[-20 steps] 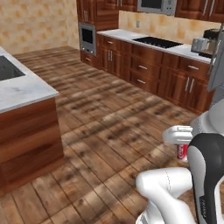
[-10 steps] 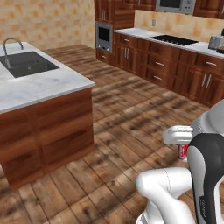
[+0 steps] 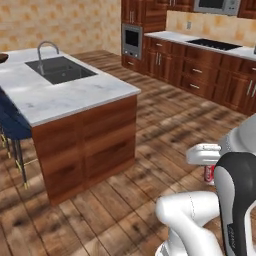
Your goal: Open the fridge, grab two sodas, and place both sodas inside the bowl with ice on the dining counter.
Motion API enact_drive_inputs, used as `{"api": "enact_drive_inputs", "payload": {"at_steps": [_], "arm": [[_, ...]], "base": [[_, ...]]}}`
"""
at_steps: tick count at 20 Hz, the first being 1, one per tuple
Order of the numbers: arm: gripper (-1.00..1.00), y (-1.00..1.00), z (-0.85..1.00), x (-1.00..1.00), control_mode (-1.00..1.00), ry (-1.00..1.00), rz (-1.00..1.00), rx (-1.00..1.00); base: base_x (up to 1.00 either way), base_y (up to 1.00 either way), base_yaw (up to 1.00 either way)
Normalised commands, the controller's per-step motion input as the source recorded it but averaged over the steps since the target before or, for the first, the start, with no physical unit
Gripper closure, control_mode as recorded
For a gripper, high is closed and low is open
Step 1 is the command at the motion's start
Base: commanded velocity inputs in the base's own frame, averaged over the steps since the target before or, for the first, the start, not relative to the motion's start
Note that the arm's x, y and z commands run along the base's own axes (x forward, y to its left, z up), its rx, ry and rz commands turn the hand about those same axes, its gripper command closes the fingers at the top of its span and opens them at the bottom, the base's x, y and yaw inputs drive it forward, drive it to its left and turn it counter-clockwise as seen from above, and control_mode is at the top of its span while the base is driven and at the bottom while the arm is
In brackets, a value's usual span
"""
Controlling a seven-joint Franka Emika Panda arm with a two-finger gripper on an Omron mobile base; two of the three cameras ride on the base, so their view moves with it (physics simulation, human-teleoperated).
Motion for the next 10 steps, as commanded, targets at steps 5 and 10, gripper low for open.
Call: {"api": "enact_drive_inputs", "payload": {"at_steps": [5,10], "arm": [[1.00,0.00,0.00,0.00,1.00,0.00,0.00,0.00],[1.00,0.00,0.00,0.00,1.00,0.00,0.00,0.00]], "base": [[0.00,1.00,-0.08],[0.08,1.00,-0.17]]}}
